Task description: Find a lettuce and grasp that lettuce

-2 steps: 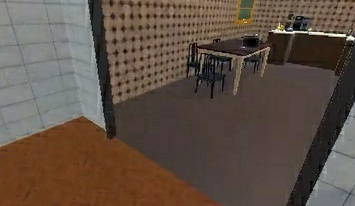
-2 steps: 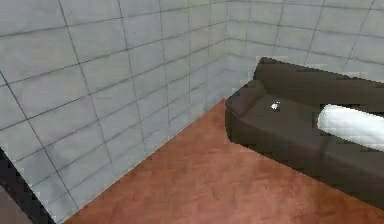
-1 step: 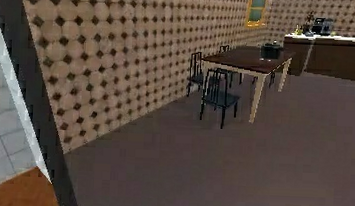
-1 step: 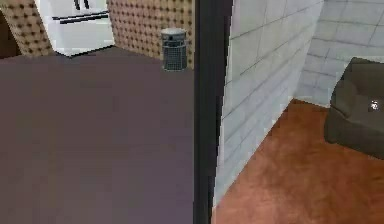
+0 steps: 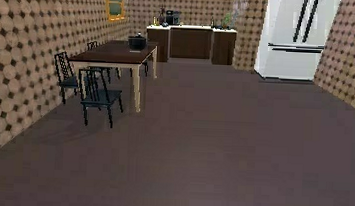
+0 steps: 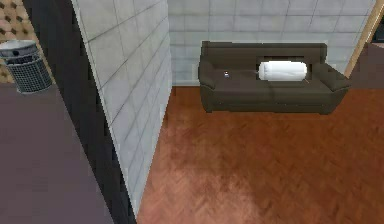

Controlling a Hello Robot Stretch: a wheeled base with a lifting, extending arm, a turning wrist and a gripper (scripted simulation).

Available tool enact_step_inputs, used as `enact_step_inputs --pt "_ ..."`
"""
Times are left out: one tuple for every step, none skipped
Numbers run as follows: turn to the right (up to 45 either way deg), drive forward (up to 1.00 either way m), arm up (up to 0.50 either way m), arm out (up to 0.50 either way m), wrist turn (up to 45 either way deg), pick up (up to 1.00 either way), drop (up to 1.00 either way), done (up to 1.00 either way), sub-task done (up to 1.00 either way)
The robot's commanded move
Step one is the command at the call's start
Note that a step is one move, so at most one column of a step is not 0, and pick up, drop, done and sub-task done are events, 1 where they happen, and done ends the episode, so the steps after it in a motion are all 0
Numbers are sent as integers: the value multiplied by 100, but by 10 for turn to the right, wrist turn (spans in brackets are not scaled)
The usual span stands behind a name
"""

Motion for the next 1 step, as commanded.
enact_step_inputs --pt "30 0 0 0 0 0 0 0 0"
